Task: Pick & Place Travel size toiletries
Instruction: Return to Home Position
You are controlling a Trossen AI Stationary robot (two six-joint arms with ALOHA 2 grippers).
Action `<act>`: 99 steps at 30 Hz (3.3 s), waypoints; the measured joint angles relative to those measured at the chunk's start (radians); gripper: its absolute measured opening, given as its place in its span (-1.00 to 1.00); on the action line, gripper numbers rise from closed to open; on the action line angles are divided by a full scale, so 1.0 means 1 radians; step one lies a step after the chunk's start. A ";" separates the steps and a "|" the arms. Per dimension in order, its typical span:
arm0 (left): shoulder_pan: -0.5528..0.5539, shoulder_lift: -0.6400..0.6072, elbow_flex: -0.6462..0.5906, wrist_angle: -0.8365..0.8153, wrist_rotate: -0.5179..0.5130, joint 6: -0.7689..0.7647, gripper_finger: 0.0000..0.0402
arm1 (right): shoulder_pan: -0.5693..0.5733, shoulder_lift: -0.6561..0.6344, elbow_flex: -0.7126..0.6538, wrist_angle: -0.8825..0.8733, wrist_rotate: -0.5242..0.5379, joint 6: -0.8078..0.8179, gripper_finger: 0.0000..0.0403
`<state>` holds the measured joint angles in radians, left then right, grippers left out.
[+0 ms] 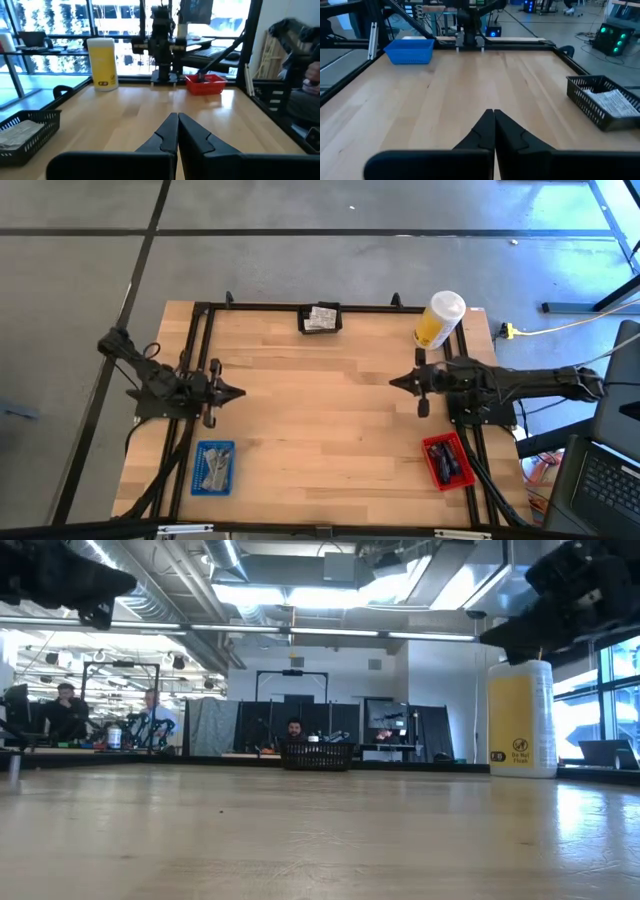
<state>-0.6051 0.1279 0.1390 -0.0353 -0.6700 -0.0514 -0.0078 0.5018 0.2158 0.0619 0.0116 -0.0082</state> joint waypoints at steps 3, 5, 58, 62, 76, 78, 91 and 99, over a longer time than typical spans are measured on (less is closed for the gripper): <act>0.000 -0.073 0.000 -0.069 -0.001 -0.003 -0.99 | 0.000 -0.080 -0.047 -0.007 0.000 -0.004 -1.00; 0.000 -0.117 0.000 -0.138 -0.016 -0.013 -0.99 | 0.000 -0.128 -0.065 -0.033 0.006 -0.004 -1.00; -0.001 -0.123 0.000 -0.261 -0.139 -0.014 -0.99 | 0.000 -0.253 -0.141 -0.212 0.181 0.104 -0.52; -0.001 -0.123 0.000 -0.261 -0.139 -0.014 -0.99 | 0.000 -0.253 -0.140 -0.212 0.180 0.104 -0.48; -0.001 -0.123 0.001 -0.261 -0.139 -0.014 -0.99 | 0.000 -0.253 -0.140 -0.212 0.180 0.104 -0.35; -0.001 -0.123 0.001 -0.261 -0.139 -0.014 -0.99 | 0.000 -0.253 -0.140 -0.212 0.180 0.104 -0.33; 0.000 -0.123 0.001 -0.261 -0.139 -0.014 -0.99 | 0.000 -0.253 -0.139 -0.212 0.180 0.104 -0.24; -0.001 -0.123 0.001 -0.261 -0.139 -0.014 -0.99 | 0.000 -0.253 -0.139 -0.212 0.181 0.104 -0.19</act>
<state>-0.6060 0.0044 0.1402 -0.2962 -0.8093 -0.0654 -0.0078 0.2493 0.0765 -0.1500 0.1923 0.0956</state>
